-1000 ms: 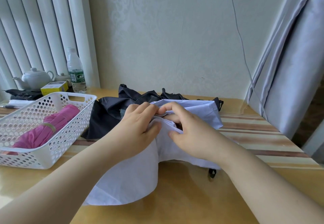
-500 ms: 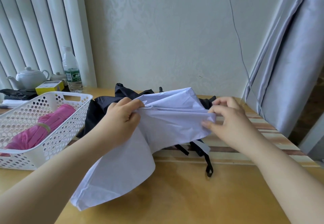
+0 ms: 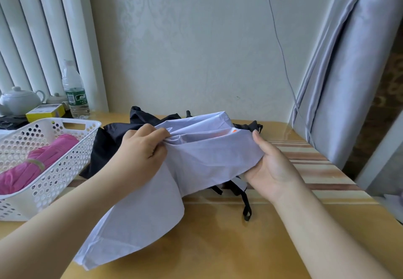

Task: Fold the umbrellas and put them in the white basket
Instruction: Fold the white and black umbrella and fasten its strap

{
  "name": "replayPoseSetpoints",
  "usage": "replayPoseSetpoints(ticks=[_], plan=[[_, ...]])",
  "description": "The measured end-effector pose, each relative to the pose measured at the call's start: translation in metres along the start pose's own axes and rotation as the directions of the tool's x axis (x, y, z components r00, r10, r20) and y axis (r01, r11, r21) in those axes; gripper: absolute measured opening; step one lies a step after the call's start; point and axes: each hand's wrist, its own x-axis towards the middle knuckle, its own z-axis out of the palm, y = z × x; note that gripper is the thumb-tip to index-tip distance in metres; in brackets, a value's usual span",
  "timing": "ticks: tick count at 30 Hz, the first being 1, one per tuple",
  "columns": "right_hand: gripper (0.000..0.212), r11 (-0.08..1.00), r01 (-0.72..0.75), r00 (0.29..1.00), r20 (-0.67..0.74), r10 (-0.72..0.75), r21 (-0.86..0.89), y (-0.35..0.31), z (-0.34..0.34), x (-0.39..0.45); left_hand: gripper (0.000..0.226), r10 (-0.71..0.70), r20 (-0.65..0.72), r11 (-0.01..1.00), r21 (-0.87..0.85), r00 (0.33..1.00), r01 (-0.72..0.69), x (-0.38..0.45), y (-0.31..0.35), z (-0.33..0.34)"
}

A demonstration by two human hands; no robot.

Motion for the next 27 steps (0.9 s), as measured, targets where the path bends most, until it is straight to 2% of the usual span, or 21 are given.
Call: replayPoseSetpoints(ticks=[3, 5, 7, 9, 11, 13, 15, 17, 19, 22, 24, 26, 27], plan=[[0.008, 0.987, 0.104, 0.992, -0.084, -0.094, 0.121, -0.005, -0.001, 0.005, 0.046, 0.008, -0.006, 1.000, 0.015, 1.000, -0.008, -0.001, 0.000, 0.004], [0.015, 0.994, 0.047, 0.994, -0.102, -0.036, 0.103, -0.003, -0.003, 0.006, 0.030, 0.030, -0.008, 0.999, 0.013, 1.000, -0.030, 0.000, 0.001, 0.005], [0.032, 0.997, -0.064, 0.996, -0.053, 0.067, 0.052, 0.002, -0.005, 0.003, 0.023, 0.064, -0.004, 0.997, 0.037, 0.998, -0.064, 0.001, 0.003, 0.008], [0.026, 0.997, -0.050, 0.999, -0.009, 0.051, 0.067, 0.003, -0.002, -0.001, 0.025, 0.081, 0.000, 0.996, 0.047, 0.997, -0.081, 0.002, 0.004, 0.009], [0.020, 0.980, 0.090, 0.996, -0.041, -0.084, 0.175, -0.003, 0.000, -0.002, 0.033, 0.075, -0.008, 0.996, 0.045, 0.997, -0.074, 0.001, 0.005, 0.008], [0.017, 0.901, 0.305, 0.945, -0.216, -0.246, 0.309, -0.016, -0.002, -0.001, 0.038, 0.079, -0.021, 0.996, 0.034, 0.997, -0.078, 0.001, 0.005, 0.007], [0.021, 0.828, 0.409, 0.895, -0.347, -0.280, 0.385, -0.025, -0.006, 0.001, 0.030, 0.098, -0.027, 0.995, 0.028, 0.995, -0.098, 0.000, 0.009, 0.007], [0.016, 0.824, 0.387, 0.900, -0.364, -0.240, 0.414, -0.024, -0.009, 0.000, 0.026, 0.116, -0.038, 0.992, 0.054, 0.992, -0.114, 0.001, 0.012, 0.009], [0.002, 0.871, 0.312, 0.925, -0.332, -0.186, 0.379, -0.024, -0.011, -0.002, 0.033, 0.110, -0.043, 0.991, 0.076, 0.993, -0.106, 0.002, 0.010, 0.009], [0.021, 0.973, 0.089, 0.981, -0.187, -0.049, 0.212, -0.027, -0.015, -0.008, 0.040, 0.088, -0.032, 0.992, 0.092, 0.996, -0.085, 0.002, 0.004, 0.007], [0.030, 0.992, -0.026, 0.991, -0.131, 0.041, 0.120, -0.027, -0.015, -0.010, 0.039, 0.092, -0.030, 0.992, 0.093, 0.995, -0.089, 0.002, 0.004, 0.008], [0.013, 0.988, 0.021, 0.990, -0.141, 0.001, 0.152, -0.027, -0.014, -0.008, 0.038, 0.106, -0.024, 0.989, 0.104, 0.994, -0.103, 0.002, 0.007, 0.009], [0.013, 0.978, 0.085, 0.984, -0.168, -0.053, 0.193, -0.028, -0.015, -0.007, 0.038, 0.116, -0.024, 0.987, 0.115, 0.993, -0.113, 0.002, 0.008, 0.009]])
